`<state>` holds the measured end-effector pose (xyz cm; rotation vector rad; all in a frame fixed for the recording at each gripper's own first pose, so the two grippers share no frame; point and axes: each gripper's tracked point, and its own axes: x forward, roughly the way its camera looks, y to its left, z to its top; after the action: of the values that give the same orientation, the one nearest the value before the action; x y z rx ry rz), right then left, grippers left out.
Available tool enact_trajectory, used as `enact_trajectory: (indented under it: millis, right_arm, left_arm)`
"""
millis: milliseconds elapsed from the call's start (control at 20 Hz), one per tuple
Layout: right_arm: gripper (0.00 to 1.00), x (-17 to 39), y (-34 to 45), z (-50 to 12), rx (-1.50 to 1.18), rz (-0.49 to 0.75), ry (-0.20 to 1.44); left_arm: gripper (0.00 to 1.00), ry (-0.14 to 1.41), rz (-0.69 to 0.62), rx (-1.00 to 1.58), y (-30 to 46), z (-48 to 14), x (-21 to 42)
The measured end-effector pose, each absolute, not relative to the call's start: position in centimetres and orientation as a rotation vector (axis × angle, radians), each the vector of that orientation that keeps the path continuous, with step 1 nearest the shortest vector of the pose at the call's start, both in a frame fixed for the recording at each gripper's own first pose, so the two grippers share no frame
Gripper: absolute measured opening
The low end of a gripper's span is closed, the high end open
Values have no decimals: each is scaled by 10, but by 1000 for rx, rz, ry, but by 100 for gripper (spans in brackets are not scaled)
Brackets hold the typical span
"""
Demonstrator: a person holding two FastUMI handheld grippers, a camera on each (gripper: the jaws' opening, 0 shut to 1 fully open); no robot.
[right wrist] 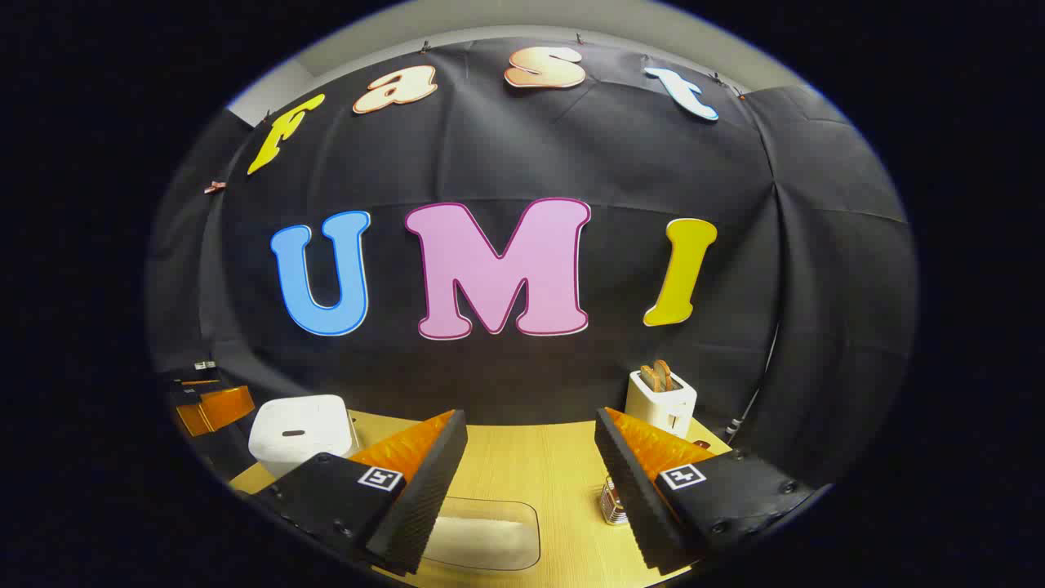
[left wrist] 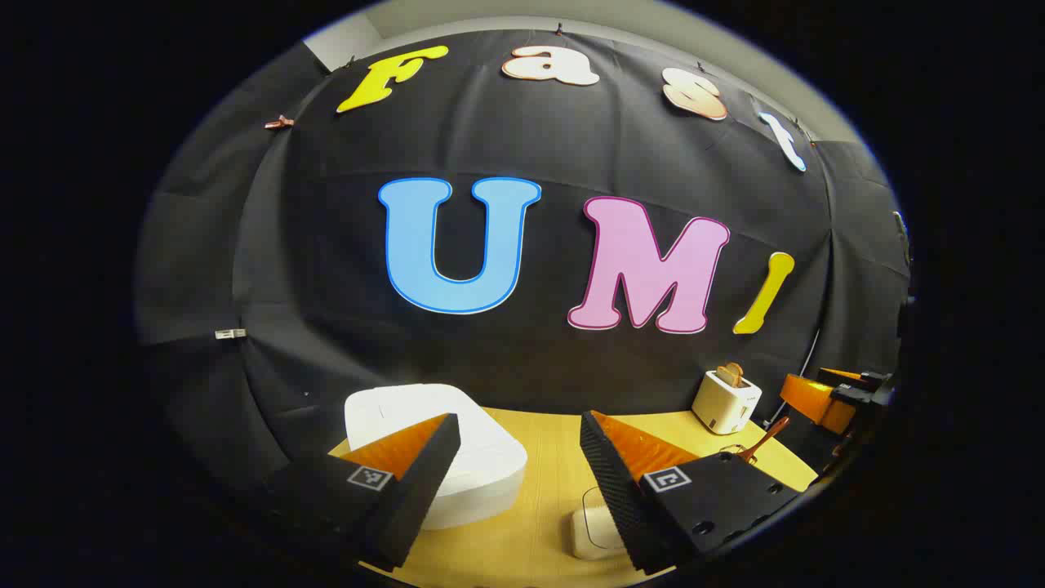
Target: Close the left gripper, press the button to open the rice cooker; take a wooden spoon from the chopstick holder with the right hand, scoop a spoonful of rice and pour it into the rice cooker, then put the wooden spoon back into the chopstick holder.
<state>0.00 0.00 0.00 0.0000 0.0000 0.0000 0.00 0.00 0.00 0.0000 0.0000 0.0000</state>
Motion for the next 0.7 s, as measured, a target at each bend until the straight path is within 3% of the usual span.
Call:
enact_trajectory:
  millis: [700]
  right_arm:
    - [97,-6,-13,-12,8,-15,39]
  left_arm:
    - [95,7,9,37,7,-3,3]
